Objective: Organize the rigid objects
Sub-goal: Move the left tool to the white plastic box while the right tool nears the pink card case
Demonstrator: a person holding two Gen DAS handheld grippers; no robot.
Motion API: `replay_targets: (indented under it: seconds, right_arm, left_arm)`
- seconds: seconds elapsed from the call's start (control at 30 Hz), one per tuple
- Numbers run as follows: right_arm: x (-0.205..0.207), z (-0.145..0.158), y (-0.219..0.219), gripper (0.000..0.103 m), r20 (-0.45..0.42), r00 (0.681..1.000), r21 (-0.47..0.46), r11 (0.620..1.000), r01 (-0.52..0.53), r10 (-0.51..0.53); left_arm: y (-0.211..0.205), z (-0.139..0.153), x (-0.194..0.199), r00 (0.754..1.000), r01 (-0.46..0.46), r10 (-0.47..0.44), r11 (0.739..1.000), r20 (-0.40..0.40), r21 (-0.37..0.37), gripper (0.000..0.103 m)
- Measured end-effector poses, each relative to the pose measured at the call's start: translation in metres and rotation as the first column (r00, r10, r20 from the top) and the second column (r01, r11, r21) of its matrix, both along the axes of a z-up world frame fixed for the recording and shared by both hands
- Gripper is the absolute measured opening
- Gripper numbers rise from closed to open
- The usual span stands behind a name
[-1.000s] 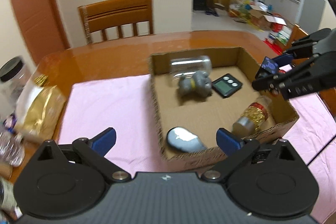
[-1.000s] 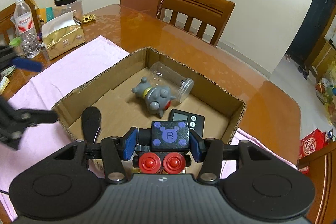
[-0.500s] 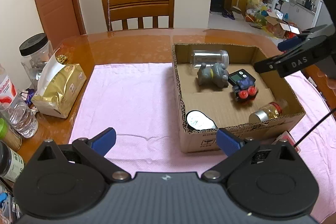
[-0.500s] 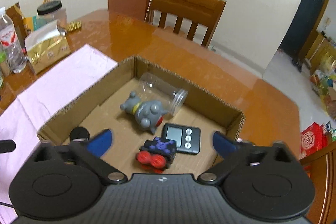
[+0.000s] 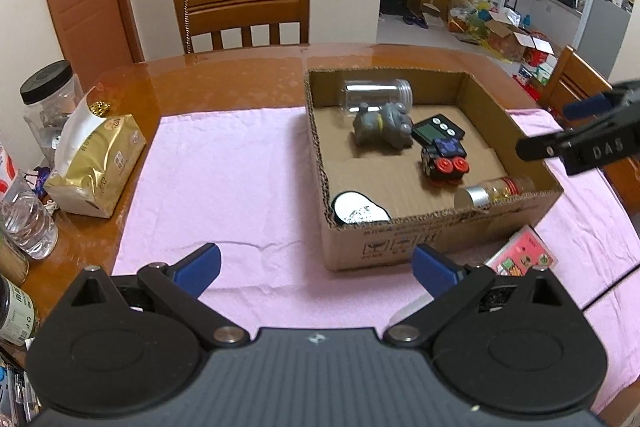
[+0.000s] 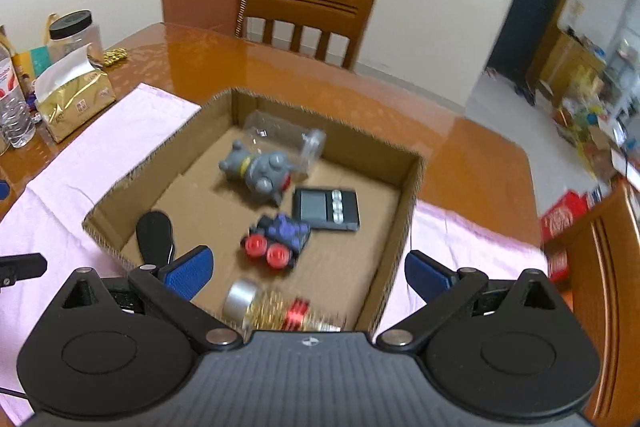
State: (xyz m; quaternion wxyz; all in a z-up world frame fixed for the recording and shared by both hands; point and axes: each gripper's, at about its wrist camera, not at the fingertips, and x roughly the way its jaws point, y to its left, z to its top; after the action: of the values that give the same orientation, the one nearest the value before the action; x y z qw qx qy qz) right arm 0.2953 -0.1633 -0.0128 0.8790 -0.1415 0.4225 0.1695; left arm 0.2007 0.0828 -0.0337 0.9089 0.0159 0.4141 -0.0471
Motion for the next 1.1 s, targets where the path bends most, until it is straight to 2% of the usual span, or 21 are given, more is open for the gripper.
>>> replay_targets:
  seconds: [0.23, 0.47, 0.6, 0.87, 1.1]
  right_arm:
    - [-0.035, -0.040, -0.007, 0.103, -0.052, 0.993, -0.023, 0.994, 0.105, -0.106]
    - [-0.056, -0.079, 0.004, 0.103, -0.104, 0.989, -0.085, 0.991, 0.098, -0.107]
    - [-0.063, -0.085, 0.014, 0.103, -0.125, 0.987, -0.072, 0.993, 0.093, -0.101]
    - [-0.083, -0.084, 0.048, 0.103, -0.107, 0.991, -0.113, 0.991, 0.069, -0.081]
    - [-0.103, -0.083, 0.072, 0.103, -0.125, 0.989, -0.087, 0.994, 0.064, -0.074]
  left_arm:
    - [-0.003, -0.011, -0.004, 1.000, 0.004, -0.004, 1.000, -0.028, -0.008, 0.101]
    - [0.002, -0.015, -0.011, 0.999, 0.001, -0.002, 1.000, -0.038, -0.026, 0.101]
    - [0.008, -0.017, -0.015, 0.999, 0.006, -0.007, 0.999, -0.044, -0.032, 0.101]
    - [0.022, -0.019, -0.021, 0.999, 0.018, -0.020, 0.999, -0.040, -0.034, 0.101]
    - [0.034, -0.021, -0.025, 0.997, 0.072, -0.074, 0.996, -0.038, -0.042, 0.101]
